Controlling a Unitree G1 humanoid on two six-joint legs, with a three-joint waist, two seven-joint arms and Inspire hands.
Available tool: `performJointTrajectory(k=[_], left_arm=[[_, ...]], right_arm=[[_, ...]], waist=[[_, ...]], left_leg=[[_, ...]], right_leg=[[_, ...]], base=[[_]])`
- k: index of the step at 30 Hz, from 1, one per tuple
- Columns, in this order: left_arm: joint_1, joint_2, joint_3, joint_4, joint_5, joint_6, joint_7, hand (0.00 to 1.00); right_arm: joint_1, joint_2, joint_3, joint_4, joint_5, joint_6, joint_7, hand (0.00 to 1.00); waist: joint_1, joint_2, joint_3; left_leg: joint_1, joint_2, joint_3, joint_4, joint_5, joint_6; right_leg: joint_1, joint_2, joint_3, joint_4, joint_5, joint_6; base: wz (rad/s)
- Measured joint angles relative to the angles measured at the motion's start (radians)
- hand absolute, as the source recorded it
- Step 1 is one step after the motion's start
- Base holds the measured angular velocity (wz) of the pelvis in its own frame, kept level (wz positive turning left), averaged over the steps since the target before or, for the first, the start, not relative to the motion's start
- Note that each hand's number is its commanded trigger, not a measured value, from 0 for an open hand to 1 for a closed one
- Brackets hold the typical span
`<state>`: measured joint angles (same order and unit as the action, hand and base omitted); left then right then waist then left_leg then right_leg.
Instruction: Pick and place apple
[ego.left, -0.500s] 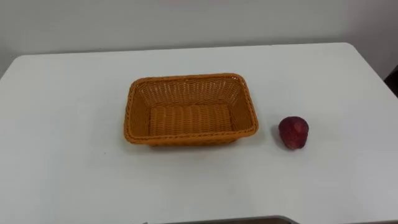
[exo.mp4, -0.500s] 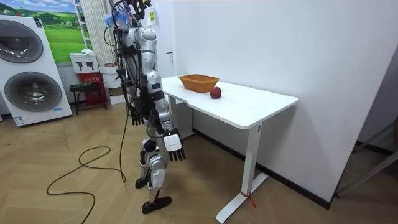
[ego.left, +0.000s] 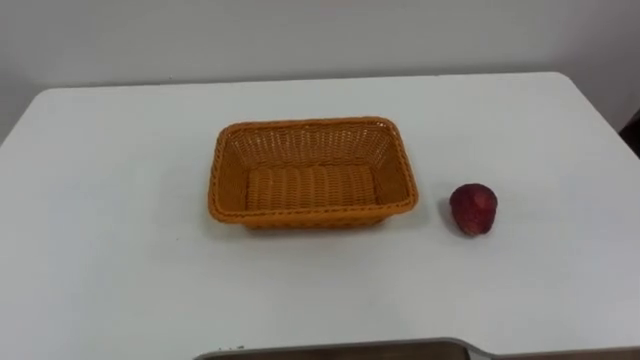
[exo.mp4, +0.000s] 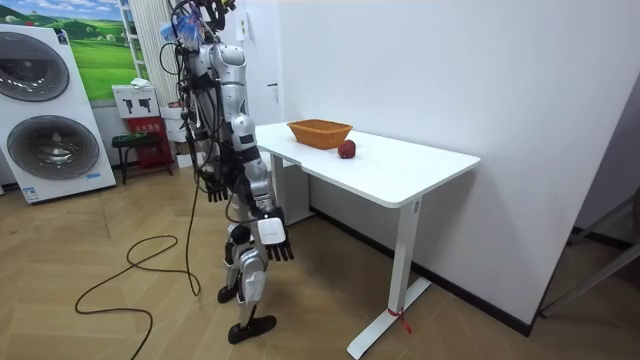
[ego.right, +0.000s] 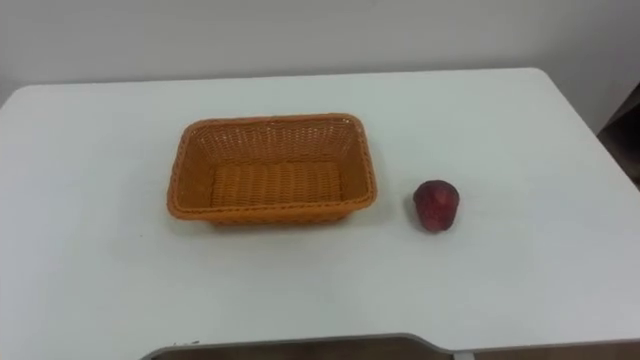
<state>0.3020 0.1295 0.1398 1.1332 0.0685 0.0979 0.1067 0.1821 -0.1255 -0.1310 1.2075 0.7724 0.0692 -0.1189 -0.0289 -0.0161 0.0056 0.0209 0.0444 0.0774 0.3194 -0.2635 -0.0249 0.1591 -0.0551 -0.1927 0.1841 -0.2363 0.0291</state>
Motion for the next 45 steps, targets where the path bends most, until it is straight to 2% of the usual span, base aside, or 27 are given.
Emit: performJointTrajectory(k=[4, 7, 12, 16, 18, 19, 22, 26, 27, 30, 34, 37, 43, 44, 45], left_arm=[[0.003, 0.001, 0.035, -0.001, -0.006, -0.008, 0.021, 0.00], [0.007, 0.005, 0.057, -0.016, -0.040, -0.031, 0.022, 0.00], [0.039, 0.017, 0.078, -0.054, -0.037, -0.067, 0.039, 0.00], [0.040, 0.022, 0.101, -0.054, -0.037, -0.076, 0.045, 0.00], [0.039, 0.022, 0.101, -0.054, -0.033, -0.078, 0.052, 0.00], [0.040, 0.022, 0.101, -0.054, -0.032, -0.079, 0.053, 0.00], [0.039, 0.023, 0.083, -0.052, -0.038, -0.079, 0.055, 0.00], [0.033, 0.026, 0.071, -0.051, -0.032, -0.084, 0.066, 0.00], [0.027, 0.026, 0.070, -0.044, -0.026, -0.088, 0.066, 0.00], [0.022, 0.027, 0.046, -0.023, -0.011, -0.100, 0.066, 0.00], [0.016, 0.027, 0.033, -0.016, 0.012, -0.101, 0.058, 0.00], [0.014, 0.027, 0.029, -0.015, 0.012, -0.101, 0.058, 0.00], [-0.021, 0.029, -0.006, -0.016, 0.010, -0.109, 0.062, 0.00], [-0.024, 0.029, -0.011, -0.017, 0.009, -0.112, 0.060, 0.00], [-0.030, 0.029, -0.015, -0.018, 0.006, -0.112, 0.059, 0.00]], right_arm=[[-0.015, -0.004, -0.113, -0.051, 0.139, -0.012, -0.056, 0.00], [-0.005, -0.004, -0.208, -0.146, 0.268, -0.023, -0.126, 0.00], [0.003, -0.004, -0.330, -0.310, 0.465, -0.088, -0.279, 0.00], [0.003, -0.004, -0.396, -0.418, 0.450, -0.145, -0.423, 0.00], [0.004, -0.004, -0.404, -0.512, 0.392, -0.180, -0.527, 0.00], [0.003, -0.005, -0.404, -0.533, 0.375, -0.184, -0.553, 0.00], [0.001, -0.004, -0.383, -0.724, 0.218, -0.192, -0.725, 0.00], [-0.028, -0.006, -0.359, -0.954, -0.093, -0.227, -0.926, 0.00], [-0.027, -0.007, -0.354, -0.999, -0.186, -0.235, -0.962, 0.00], [-0.046, -0.012, -0.342, -1.069, -0.402, -0.272, -1.032, 0.00], [-0.057, -0.035, -0.312, -1.128, -0.576, -0.286, -1.066, 0.00], [-0.058, -0.070, -0.238, -1.195, -0.653, -0.286, -1.044, 0.00], [-0.032, -0.080, -0.123, -1.243, -0.719, -0.288, -0.916, 0.00], [-0.025, -0.080, -0.093, -1.243, -0.719, -0.288, -0.883, 0.00], [-0.019, -0.080, -0.060, -1.242, -0.719, -0.288, -0.848, 0.00]], waist=[[-0.020, 0.003, -0.0008], [-0.029, 0.001, -0.0018], [-0.052, -0.015, -0.0042], [-0.050, -0.018, -0.0035], [-0.049, -0.019, -0.0035], [-0.048, -0.019, -0.0039], [-0.047, -0.016, -0.0068], [-0.036, -0.014, -0.0073], [-0.018, -0.014, -0.0066], [-0.009, -0.012, -0.0051], [0.009, -0.008, -0.0067], [0.011, -0.008, -0.0073], [0.039, -0.019, -0.0073], [0.042, -0.026, -0.0017], [0.042, -0.021, 0.0006]], left_leg=[[0.009, -0.002, 0.002, 0.002, 0.001, 0.002], [0.016, -0.005, 0.005, -0.008, 0.002, 0.003], [0.024, -0.008, 0.012, -0.013, 0.005, 0.003], [0.020, -0.011, 0.012, -0.014, 0.006, 0.004], [0.013, -0.014, 0.010, -0.015, 0.007, 0.007], [0.012, -0.015, 0.010, -0.016, 0.007, 0.007], [-0.011, -0.018, 0.004, -0.012, 0.009, 0.010], [-0.021, -0.020, -0.004, -0.014, 0.011, 0.011], [-0.021, -0.021, -0.006, -0.014, 0.011, 0.011], [-0.031, -0.022, -0.014, -0.011, 0.011, 0.011], [-0.046, -0.022, -0.016, -0.013, 0.014, 0.011], [-0.043, -0.022, -0.016, -0.022, 0.020, 0.010], [-0.023, -0.022, -0.013, -0.050, 0.033, 0.006], [-0.021, -0.022, -0.013, -0.051, 0.033, 0.006], [-0.017, -0.022, -0.013, -0.051, 0.033, 0.006]], right_leg=[[0.001, -0.002, 0.000, 0.001, 0.000, 0.001], [0.003, -0.005, 0.001, 0.002, -0.001, 0.001], [0.015, -0.009, -0.001, -0.002, -0.003, 0.005], [0.016, -0.011, -0.002, -0.011, -0.004, 0.007], [0.012, -0.012, -0.001, -0.011, -0.003, 0.009], [0.009, -0.012, 0.001, -0.011, -0.003, 0.009], [-0.012, -0.014, 0.000, 0.005, -0.003, 0.010], [-0.019, -0.015, -0.008, 0.006, -0.002, 0.012], [-0.018, -0.015, -0.009, 0.005, -0.002, 0.012], [-0.031, -0.015, -0.018, 0.003, -0.001, 0.013], [-0.048, -0.015, -0.019, 0.004, -0.001, 0.013], [-0.051, -0.015, -0.015, 0.005, -0.001, 0.013], [-0.048, -0.015, -0.012, 0.003, 0.000, 0.011], [-0.046, -0.015, -0.012, 0.003, 0.000, 0.011], [-0.042, -0.015, -0.012, 0.002, 0.000, 0.011]], base=[[-0.01], [-0.02], [-0.01], [0.03], [0.02], [0.00], [0.03], [0.07], [0.05], [0.08], [0.00], [0.00], [-0.02], [0.00], [0.00]])
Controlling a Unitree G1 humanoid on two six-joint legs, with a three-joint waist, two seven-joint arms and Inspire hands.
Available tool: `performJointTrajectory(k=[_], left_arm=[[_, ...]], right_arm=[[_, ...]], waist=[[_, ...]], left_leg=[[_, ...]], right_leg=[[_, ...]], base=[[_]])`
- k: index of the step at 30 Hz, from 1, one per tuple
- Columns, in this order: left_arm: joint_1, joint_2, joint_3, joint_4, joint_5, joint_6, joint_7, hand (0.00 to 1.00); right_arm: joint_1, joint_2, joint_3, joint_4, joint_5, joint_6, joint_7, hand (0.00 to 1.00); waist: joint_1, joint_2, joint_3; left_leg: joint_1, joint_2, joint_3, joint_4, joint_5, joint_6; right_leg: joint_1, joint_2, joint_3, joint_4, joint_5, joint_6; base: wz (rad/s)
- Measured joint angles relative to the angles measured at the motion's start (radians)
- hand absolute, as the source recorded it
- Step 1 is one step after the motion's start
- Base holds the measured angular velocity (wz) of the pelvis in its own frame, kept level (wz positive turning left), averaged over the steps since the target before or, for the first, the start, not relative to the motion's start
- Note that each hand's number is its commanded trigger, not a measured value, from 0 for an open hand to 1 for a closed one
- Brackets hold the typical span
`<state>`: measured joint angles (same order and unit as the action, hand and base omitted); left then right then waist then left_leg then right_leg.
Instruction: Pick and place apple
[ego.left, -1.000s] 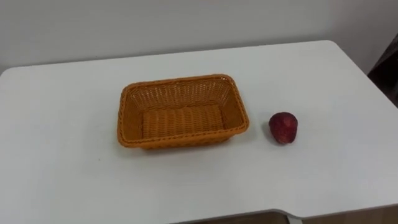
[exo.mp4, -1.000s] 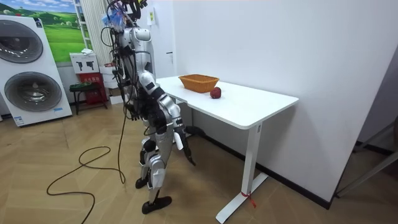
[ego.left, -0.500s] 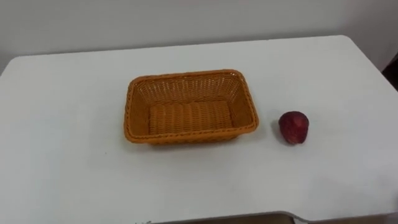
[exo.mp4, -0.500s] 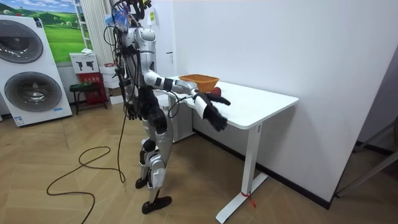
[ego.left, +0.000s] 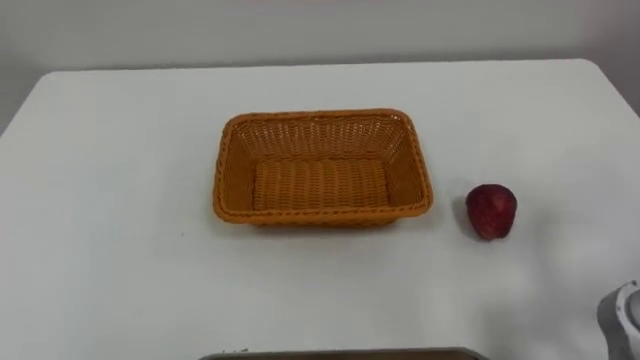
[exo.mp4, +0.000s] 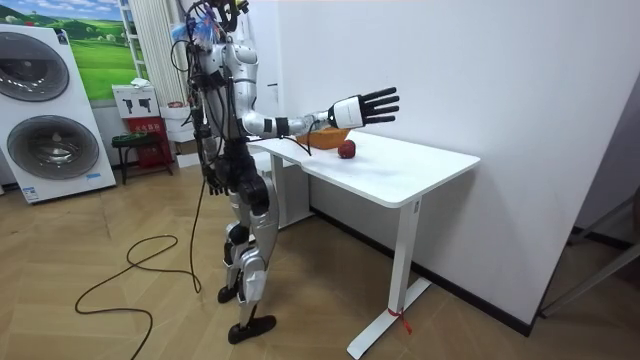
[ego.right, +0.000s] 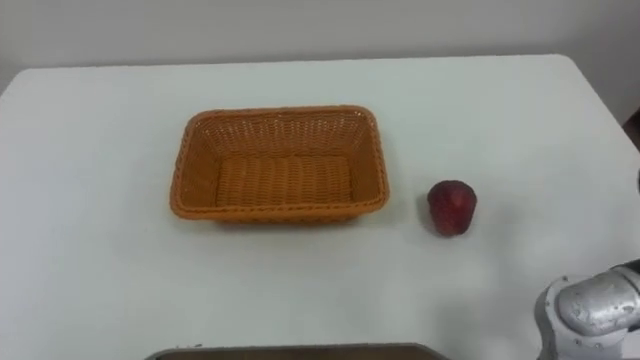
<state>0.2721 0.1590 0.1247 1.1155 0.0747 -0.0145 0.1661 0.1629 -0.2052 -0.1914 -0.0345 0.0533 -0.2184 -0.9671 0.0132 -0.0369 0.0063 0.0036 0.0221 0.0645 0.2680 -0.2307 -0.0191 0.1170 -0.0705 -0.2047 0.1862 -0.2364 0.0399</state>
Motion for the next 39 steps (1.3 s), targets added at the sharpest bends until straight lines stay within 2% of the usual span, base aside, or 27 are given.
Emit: performJointTrajectory(k=[2, 5, 12, 22, 31, 36, 39], left_arm=[[-0.009, 0.002, 0.000, -0.001, 0.000, -0.001, 0.000, 0.00], [-0.016, 0.003, 0.000, -0.008, -0.001, -0.010, -0.001, 0.00], [-0.011, 0.010, -0.011, -0.006, 0.000, -0.016, -0.001, 0.00], [0.002, 0.012, -0.012, -0.020, 0.006, -0.025, -0.003, 0.00], [0.011, 0.012, -0.032, -0.015, 0.006, -0.027, -0.004, 0.00], [0.019, 0.012, -0.030, -0.013, 0.018, 0.010, -0.033, 0.00], [0.016, 0.012, -0.030, -0.014, 0.033, 0.018, -0.055, 0.00]], right_arm=[[0.007, 0.000, 0.039, 0.010, 0.000, 0.000, 0.059, 0.00], [0.015, 0.000, 0.075, 0.023, 0.002, 0.001, 0.147, 0.00], [0.013, -0.003, 0.137, 0.050, 0.014, 0.002, 0.292, 0.00], [0.016, -0.003, 0.181, 0.105, -0.019, 0.003, 0.390, 0.00], [0.049, -0.003, 0.239, 0.146, -0.024, 0.015, 0.451, 0.00], [0.080, -0.002, 0.248, 0.206, -0.043, 0.065, 0.524, 0.00], [0.081, -0.002, 0.248, 0.221, -0.051, 0.070, 0.546, 0.00]], waist=[[0.001, -0.004, 0.0051], [0.018, -0.007, 0.0045], [0.024, -0.007, 0.0022], [0.023, -0.005, 0.0007], [0.022, 0.013, -0.0026], [0.022, 0.006, -0.0045], [0.022, 0.002, -0.0045]], left_leg=[[0.006, 0.000, 0.000, -0.002, 0.000, 0.000], [0.005, 0.000, 0.001, -0.003, 0.000, 0.000], [0.007, 0.000, -0.001, -0.004, 0.000, 0.000], [0.023, 0.000, -0.001, -0.009, 0.000, 0.000], [0.026, 0.000, 0.000, -0.010, 0.000, 0.000], [0.025, 0.000, 0.000, -0.013, 0.002, 0.000], [0.026, 0.000, 0.000, -0.013, 0.003, 0.000]], right_leg=[[0.005, 0.000, -0.001, -0.001, 0.000, 0.000], [0.004, -0.001, -0.001, -0.001, 0.000, 0.000], [0.012, -0.001, -0.012, -0.001, 0.000, 0.000], [0.029, -0.002, -0.018, -0.001, 0.000, 0.000], [0.029, -0.002, -0.018, -0.001, 0.001, 0.000], [0.026, -0.002, -0.017, -0.001, 0.000, 0.000], [0.026, -0.002, -0.015, -0.002, 0.001, 0.000]], base=[[0.00], [0.00], [0.00], [0.00], [0.00], [0.00], [0.00]])
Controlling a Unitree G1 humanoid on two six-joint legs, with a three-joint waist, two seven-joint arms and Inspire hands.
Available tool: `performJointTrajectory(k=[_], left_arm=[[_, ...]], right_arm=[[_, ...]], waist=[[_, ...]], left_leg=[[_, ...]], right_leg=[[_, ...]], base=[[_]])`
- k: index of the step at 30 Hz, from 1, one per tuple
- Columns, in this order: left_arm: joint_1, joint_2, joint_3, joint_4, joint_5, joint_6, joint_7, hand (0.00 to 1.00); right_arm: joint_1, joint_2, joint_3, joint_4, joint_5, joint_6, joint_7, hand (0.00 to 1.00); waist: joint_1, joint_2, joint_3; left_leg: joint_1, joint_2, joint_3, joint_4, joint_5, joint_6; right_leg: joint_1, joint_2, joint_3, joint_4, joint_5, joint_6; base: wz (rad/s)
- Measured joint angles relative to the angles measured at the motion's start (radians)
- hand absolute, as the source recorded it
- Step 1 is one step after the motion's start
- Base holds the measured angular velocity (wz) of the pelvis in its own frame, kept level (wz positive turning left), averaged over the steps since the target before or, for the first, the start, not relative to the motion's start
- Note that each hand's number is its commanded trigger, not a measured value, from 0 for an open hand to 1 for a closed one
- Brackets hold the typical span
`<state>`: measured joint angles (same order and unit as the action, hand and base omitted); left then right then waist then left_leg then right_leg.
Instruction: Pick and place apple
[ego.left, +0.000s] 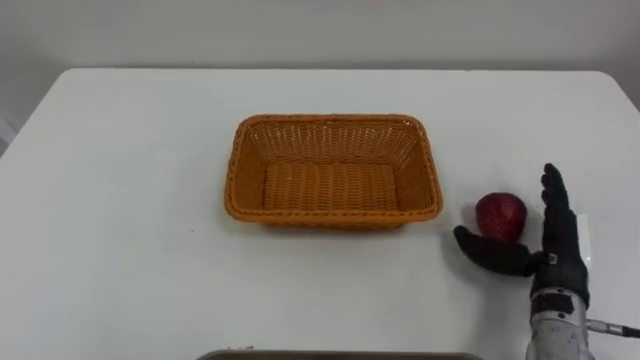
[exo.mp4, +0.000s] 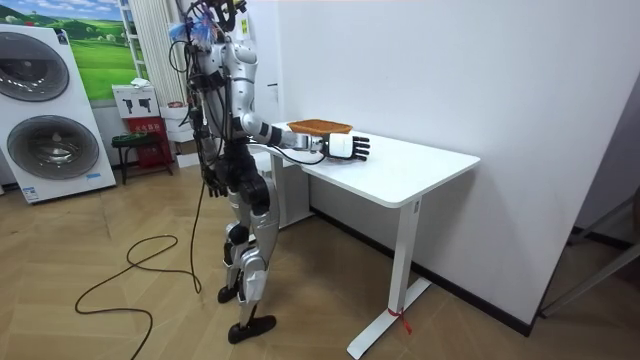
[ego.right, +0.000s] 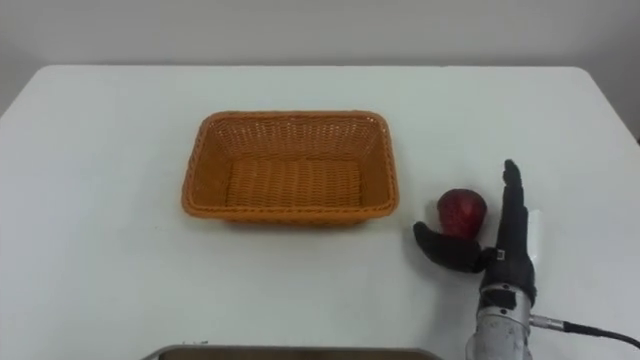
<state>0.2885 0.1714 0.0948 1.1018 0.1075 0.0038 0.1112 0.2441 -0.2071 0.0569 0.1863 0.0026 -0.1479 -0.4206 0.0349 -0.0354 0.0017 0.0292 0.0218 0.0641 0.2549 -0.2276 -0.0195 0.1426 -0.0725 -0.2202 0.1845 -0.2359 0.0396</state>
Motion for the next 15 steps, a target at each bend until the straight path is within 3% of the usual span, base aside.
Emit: performJointTrajectory(k=[6, 7, 8, 9, 15], left_arm=[[-0.001, 0.000, -0.001, -0.003, 0.007, 0.024, -0.029, 0.00], [-0.001, 0.000, -0.001, -0.005, 0.007, 0.026, -0.030, 0.00], [-0.001, 0.000, -0.001, -0.008, 0.007, 0.031, -0.034, 0.00], [-0.001, 0.000, 0.000, -0.012, 0.008, 0.034, -0.037, 0.00], [0.001, 0.001, -0.002, -0.020, 0.014, 0.034, -0.037, 0.00]], right_arm=[[0.004, 0.001, 0.001, 0.000, -0.008, 0.017, 0.032, 0.00], [0.004, 0.002, 0.001, 0.000, -0.008, 0.018, 0.032, 0.24], [0.004, 0.006, 0.001, 0.003, -0.010, 0.018, 0.033, 0.58], [0.004, 0.009, 0.001, 0.012, -0.026, 0.017, 0.034, 1.00], [-0.007, 0.008, -0.005, 0.089, -0.108, -0.009, 0.026, 1.00]], waist=[[0.000, -0.012, 0.0016], [-0.001, -0.012, 0.0016], [-0.002, -0.012, 0.0013], [-0.002, -0.013, 0.0005], [-0.004, -0.017, -0.0018]], left_leg=[[0.000, 0.000, 0.000, 0.002, 0.000, 0.000], [0.000, 0.000, 0.000, 0.002, 0.000, 0.000], [-0.001, 0.000, 0.000, 0.003, 0.000, 0.000], [-0.001, 0.000, 0.000, 0.003, 0.000, 0.000], [0.010, 0.000, -0.003, 0.004, 0.000, 0.000]], right_leg=[[0.001, 0.000, 0.000, 0.000, 0.000, -0.001], [0.000, 0.000, 0.000, 0.000, 0.000, -0.001], [0.000, 0.000, 0.000, 0.000, 0.000, -0.001], [0.002, 0.000, -0.002, -0.001, 0.000, -0.001], [0.019, 0.000, -0.004, -0.001, 0.001, -0.001]], base=[[0.00], [0.00], [0.00], [0.00], [0.00]])
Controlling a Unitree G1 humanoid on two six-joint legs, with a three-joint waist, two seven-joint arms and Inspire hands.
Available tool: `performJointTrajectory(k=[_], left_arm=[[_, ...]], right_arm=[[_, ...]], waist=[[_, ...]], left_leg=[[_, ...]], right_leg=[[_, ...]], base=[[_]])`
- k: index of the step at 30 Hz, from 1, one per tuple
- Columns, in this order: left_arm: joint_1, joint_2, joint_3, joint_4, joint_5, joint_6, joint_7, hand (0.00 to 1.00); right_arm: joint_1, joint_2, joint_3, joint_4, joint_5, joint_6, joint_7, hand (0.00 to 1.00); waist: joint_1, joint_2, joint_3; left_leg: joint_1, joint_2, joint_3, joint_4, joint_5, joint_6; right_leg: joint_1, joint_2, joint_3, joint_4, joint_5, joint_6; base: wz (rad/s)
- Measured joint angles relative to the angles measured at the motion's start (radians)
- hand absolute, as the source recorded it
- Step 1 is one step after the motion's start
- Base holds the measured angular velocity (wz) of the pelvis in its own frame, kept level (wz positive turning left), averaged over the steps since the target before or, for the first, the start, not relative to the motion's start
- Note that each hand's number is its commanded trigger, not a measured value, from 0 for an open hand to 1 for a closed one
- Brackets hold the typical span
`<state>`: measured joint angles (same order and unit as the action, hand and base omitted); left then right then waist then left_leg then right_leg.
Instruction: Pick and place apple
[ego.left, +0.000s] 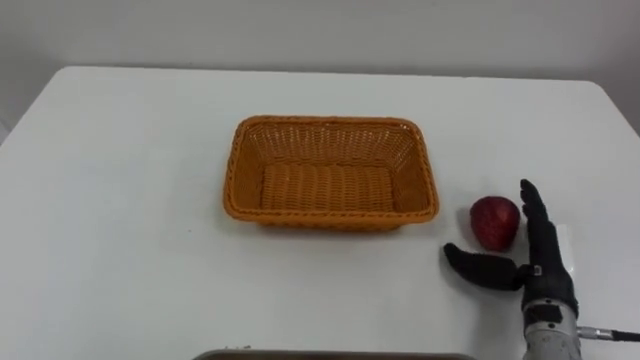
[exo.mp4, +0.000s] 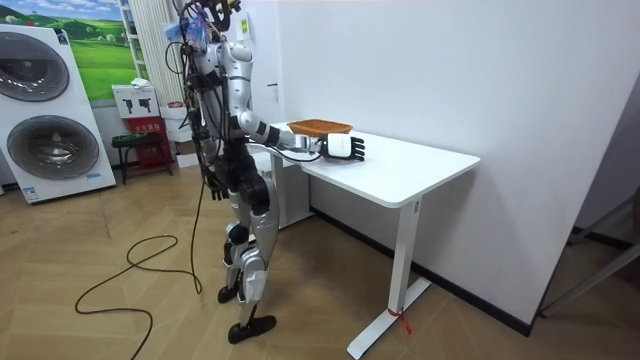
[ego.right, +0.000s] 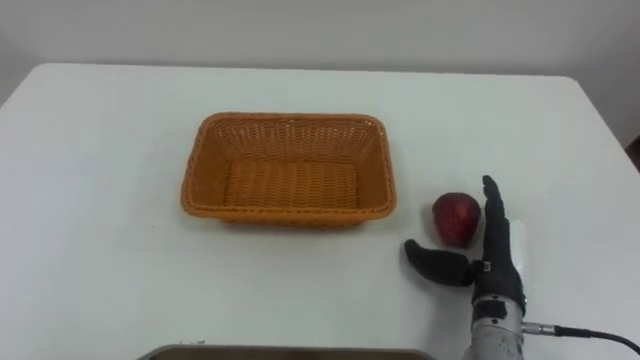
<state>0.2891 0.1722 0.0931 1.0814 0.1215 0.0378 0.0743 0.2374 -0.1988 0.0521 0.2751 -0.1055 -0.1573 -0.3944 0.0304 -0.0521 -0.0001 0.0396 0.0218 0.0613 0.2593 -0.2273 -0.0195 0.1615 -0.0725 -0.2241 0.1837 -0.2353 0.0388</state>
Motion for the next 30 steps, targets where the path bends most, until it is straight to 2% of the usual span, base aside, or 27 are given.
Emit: performJointTrajectory(k=[2, 6, 12, 24, 26, 30], left_arm=[[-0.001, 0.001, 0.000, 0.001, 0.000, 0.000, 0.000, 0.00], [-0.001, 0.002, 0.001, 0.012, 0.000, 0.006, 0.000, 0.00], [0.008, 0.002, 0.001, 0.022, 0.000, 0.026, 0.000, 0.00], [0.006, 0.001, 0.001, 0.020, 0.000, 0.031, 0.001, 0.00], [0.005, 0.002, 0.001, 0.015, 0.000, 0.036, 0.000, 0.00], [0.011, 0.001, 0.001, 0.000, 0.000, 0.036, -0.002, 0.00]], right_arm=[[-0.030, -0.006, -0.023, 0.058, -0.011, -0.017, -0.010, 1.00], [-0.063, -0.009, -0.045, 0.108, -0.025, -0.016, -0.023, 1.00], [-0.082, -0.009, -0.056, 0.141, -0.030, -0.015, -0.031, 1.00], [-0.081, 0.006, -0.044, 0.140, 0.005, -0.016, -0.033, 1.00], [-0.080, 0.006, -0.044, 0.132, 0.028, -0.014, -0.037, 1.00], [-0.066, 0.010, -0.038, 0.064, 0.074, 0.028, -0.040, 1.00]], waist=[[-0.002, 0.000, -0.0002], [-0.003, 0.000, -0.0013], [-0.003, -0.002, -0.0019], [-0.001, -0.005, -0.0032], [0.002, -0.004, -0.0033], [0.000, 0.000, -0.0026]], left_leg=[[0.003, 0.000, 0.000, 0.001, 0.000, 0.000], [0.009, 0.000, 0.000, 0.000, 0.000, 0.000], [0.009, 0.000, 0.000, 0.002, 0.000, 0.000], [0.007, 0.003, 0.001, 0.008, 0.000, 0.000], [0.006, 0.003, 0.001, 0.008, 0.000, 0.000], [0.005, 0.003, 0.003, 0.008, 0.000, 0.000]], right_leg=[[0.004, 0.000, 0.000, 0.000, 0.000, 0.000], [0.013, 0.000, -0.002, 0.000, 0.000, -0.001], [0.014, 0.000, -0.002, 0.001, 0.001, -0.002], [0.021, 0.002, 0.001, 0.002, 0.002, -0.004], [0.014, 0.002, 0.001, 0.002, 0.003, -0.004], [0.013, 0.002, 0.001, 0.002, 0.003, -0.005]], base=[[0.00], [0.00], [0.00], [0.00], [0.00], [0.00]])
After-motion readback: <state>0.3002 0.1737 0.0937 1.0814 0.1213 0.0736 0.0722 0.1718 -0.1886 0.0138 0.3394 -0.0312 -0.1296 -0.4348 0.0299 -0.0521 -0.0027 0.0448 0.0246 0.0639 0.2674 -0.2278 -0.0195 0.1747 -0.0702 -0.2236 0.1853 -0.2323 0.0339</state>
